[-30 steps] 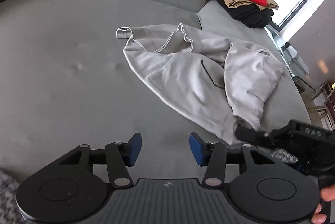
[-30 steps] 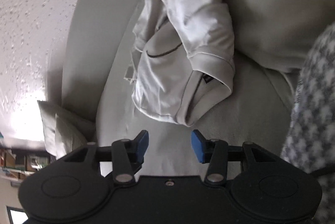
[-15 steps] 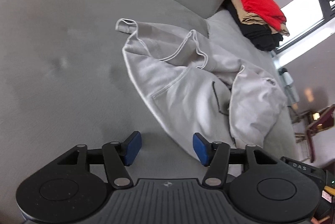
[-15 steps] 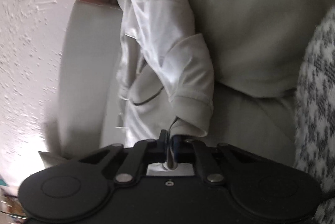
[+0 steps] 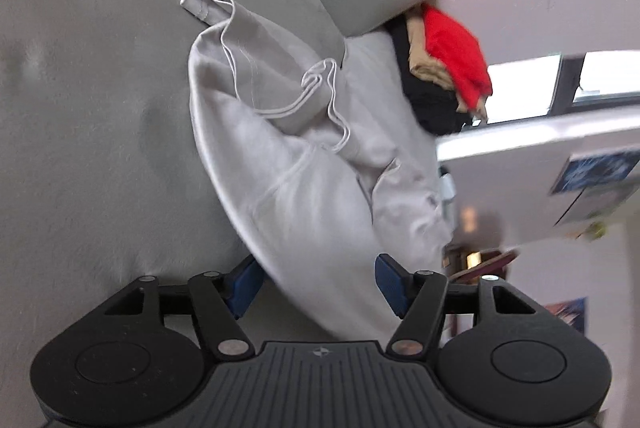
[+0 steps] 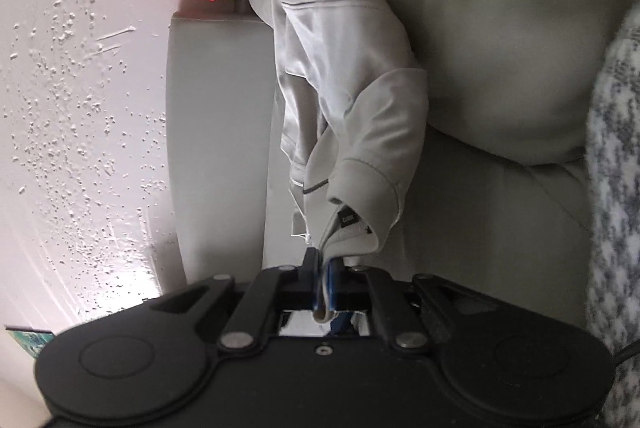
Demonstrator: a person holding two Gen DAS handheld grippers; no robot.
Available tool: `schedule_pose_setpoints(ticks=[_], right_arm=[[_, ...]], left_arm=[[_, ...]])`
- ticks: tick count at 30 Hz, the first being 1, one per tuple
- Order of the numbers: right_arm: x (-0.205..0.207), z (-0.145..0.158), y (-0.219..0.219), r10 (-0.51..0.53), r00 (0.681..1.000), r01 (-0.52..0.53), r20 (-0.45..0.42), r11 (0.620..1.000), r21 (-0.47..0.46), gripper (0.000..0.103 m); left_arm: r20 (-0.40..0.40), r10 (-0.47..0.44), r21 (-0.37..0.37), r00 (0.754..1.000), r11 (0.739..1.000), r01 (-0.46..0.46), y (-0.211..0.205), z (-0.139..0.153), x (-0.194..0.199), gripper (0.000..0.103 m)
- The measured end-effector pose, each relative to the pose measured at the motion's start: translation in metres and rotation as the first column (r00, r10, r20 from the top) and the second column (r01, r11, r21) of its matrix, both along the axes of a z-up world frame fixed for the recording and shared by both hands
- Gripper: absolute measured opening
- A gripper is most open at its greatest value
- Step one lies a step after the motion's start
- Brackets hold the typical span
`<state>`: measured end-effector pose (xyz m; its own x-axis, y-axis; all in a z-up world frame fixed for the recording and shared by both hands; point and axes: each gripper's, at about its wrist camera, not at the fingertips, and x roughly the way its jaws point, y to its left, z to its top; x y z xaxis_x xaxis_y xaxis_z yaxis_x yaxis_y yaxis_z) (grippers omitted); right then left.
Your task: Fold clothes
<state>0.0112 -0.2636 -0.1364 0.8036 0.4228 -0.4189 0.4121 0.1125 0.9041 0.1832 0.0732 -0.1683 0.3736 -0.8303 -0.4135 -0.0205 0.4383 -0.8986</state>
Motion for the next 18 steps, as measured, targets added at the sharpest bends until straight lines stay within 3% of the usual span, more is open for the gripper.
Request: schedule_pose_setpoints(ticks=[2, 6, 7, 9, 11, 13, 16, 18], right_arm=[[0.004, -0.002, -0.003, -0.001, 1.000, 0.001, -0.008, 1.000, -0.006, 0.005], [0.000, -0.004, -0.004, 0.005, 1.000, -0.005, -0.014, 0.999, -0.033, 0.005], [0.000, -0.003, -0.004, 0.009, 1.000, -0.010, -0.013, 0.999, -0.046, 0.005], [0.002, -0.002, -0.003, 0.023, 1.000, -0.024, -0.013, 0.997, -0.075, 0.005], [0.004, -0.002, -0.001, 0.048, 0.999, -0.049, -0.018, 0.993, -0.108, 0.006], [0.006, 0.003, 0.003, 0.099, 0.995, -0.103, -0.032, 0.981, -0.167, 0.010], [0.001, 0.017, 0.009, 0.166, 0.984, -0.176, -0.062, 0.947, -0.268, 0.030], [-0.002, 0.027, 0.014, 0.207, 0.975, -0.224, -0.086, 0.916, -0.333, 0.031]], left_arm=[[-0.024, 0.010, 0.003, 1.000, 1.000, -0.010, 0.001, -0.004, 0.004, 0.046], [-0.072, 0.029, 0.024, 0.997, 0.999, -0.028, 0.004, -0.012, 0.008, 0.009], [-0.080, 0.034, 0.031, 0.996, 0.999, -0.032, 0.005, -0.013, 0.009, 0.005], [-0.085, 0.048, 0.050, 0.995, 0.998, -0.044, 0.006, -0.014, 0.010, 0.003], [-0.038, 0.065, 0.124, 0.997, 0.990, -0.060, 0.005, -0.002, 0.007, 0.001], [0.034, 0.080, 0.235, 0.996, 0.968, -0.086, 0.004, 0.017, 0.002, 0.001], [0.145, 0.089, 0.351, 0.985, 0.926, -0.136, 0.010, 0.050, -0.017, 0.001], [0.220, 0.107, 0.398, 0.970, 0.898, -0.189, 0.018, 0.074, -0.038, 0.001]])
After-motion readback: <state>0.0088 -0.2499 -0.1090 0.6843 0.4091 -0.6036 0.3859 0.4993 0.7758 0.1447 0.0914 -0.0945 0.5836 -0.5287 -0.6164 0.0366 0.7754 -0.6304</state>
